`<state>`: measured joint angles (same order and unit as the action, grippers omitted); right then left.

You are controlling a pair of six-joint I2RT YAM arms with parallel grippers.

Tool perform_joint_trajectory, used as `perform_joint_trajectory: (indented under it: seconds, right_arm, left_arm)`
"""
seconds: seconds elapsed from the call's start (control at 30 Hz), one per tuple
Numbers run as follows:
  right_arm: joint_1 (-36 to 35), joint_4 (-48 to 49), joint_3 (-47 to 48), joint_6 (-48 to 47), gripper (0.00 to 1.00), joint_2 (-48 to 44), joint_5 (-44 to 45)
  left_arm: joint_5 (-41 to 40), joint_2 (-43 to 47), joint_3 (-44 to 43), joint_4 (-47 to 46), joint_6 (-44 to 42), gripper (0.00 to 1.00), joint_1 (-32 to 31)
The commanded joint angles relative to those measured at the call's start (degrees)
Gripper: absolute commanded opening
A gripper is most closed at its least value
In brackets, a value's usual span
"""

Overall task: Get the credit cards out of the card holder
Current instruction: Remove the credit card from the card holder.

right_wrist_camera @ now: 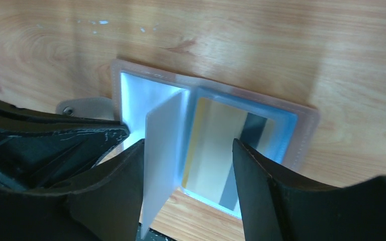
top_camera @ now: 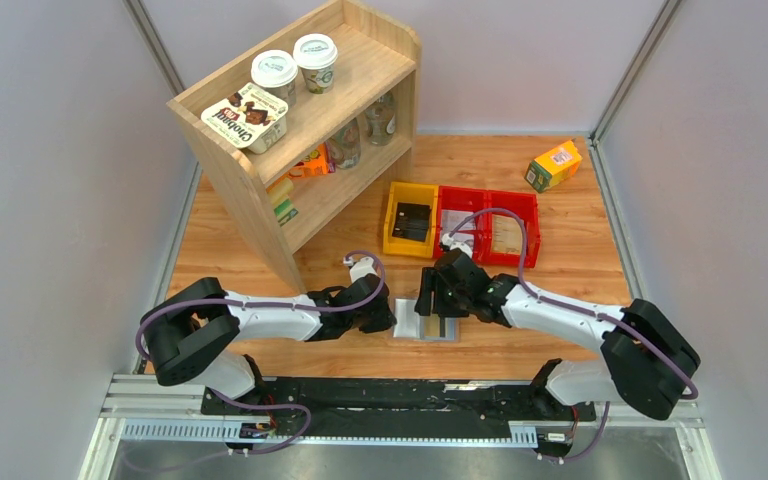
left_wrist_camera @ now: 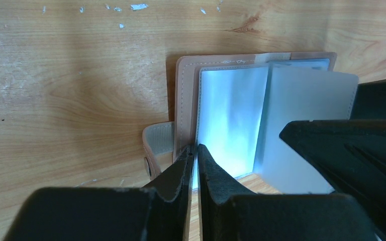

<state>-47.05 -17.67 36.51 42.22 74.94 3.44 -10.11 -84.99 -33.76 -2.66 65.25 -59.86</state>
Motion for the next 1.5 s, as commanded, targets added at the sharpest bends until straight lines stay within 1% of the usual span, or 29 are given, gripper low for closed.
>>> perform_joint_trajectory:
  seconds: [0.0,0.3,0.47,0.57,0.67,0.77,0.83,0.9,1.07,1.13,1.3,1.47]
  right_arm:
    - [-0.1,5.0,-0.6,0.7,0.63,-0.4,-4.8]
    - [-0.1,10.5,-1.5,1.1,0.59,1.5,-9.3]
    - [-0.1,19.2,-3.4,2.4,0.59,2.7,-15.8]
    - [-0.1,22.1,-3.3,3.0,0.59,4.9,-19.1]
    - [0.0,24.2,-3.6,3.6,0.59,7.0,-19.8]
    - [0.4,24.2,-3.7,3.7,0.58,8.9,-19.4]
    - [1.0,23.7,-4.1,4.0,0.53,9.6,-18.7]
    - [1.5,23.1,-4.5,4.2,0.45,9.6,-17.8]
    - [2.2,20.9,-4.3,4.0,0.12,9.8,-15.9]
    - [2.2,21.0,-4.3,4.0,0.01,9.8,-16.0]
    - [2.1,20.9,-4.2,4.0,0.0,8.5,-15.1]
    - [2.2,19.8,-4.7,4.2,0.0,5.1,-12.3]
  left_arm:
    - [2.3,-1.8,1.1,0.8,0.3,0.13,-0.4]
    - [2.5,-1.8,1.2,0.5,0.4,0.13,-0.4]
    - [2.4,-1.3,1.7,0.3,0.5,0.13,-0.4]
    - [2.2,-0.7,1.9,0.2,0.6,0.13,-0.4]
    - [1.4,1.0,2.7,0.2,0.8,0.13,-0.4]
    - [0.4,3.7,3.6,0.8,1.5,0.14,-0.4]
    - [-0.4,5.6,4.0,1.9,1.7,0.15,-0.4]
    - [-1.7,8.1,4.0,4.4,2.0,0.15,-0.4]
    - [-3.6,14.3,2.7,8.9,1.2,0.17,-0.5]
    - [-3.0,15.3,1.8,7.9,0.7,0.17,-0.5]
    - [-0.5,12.3,-2.7,5.0,-0.4,0.17,-0.5]
    - [1.6,4.5,-5.5,3.0,0.3,0.15,-0.5]
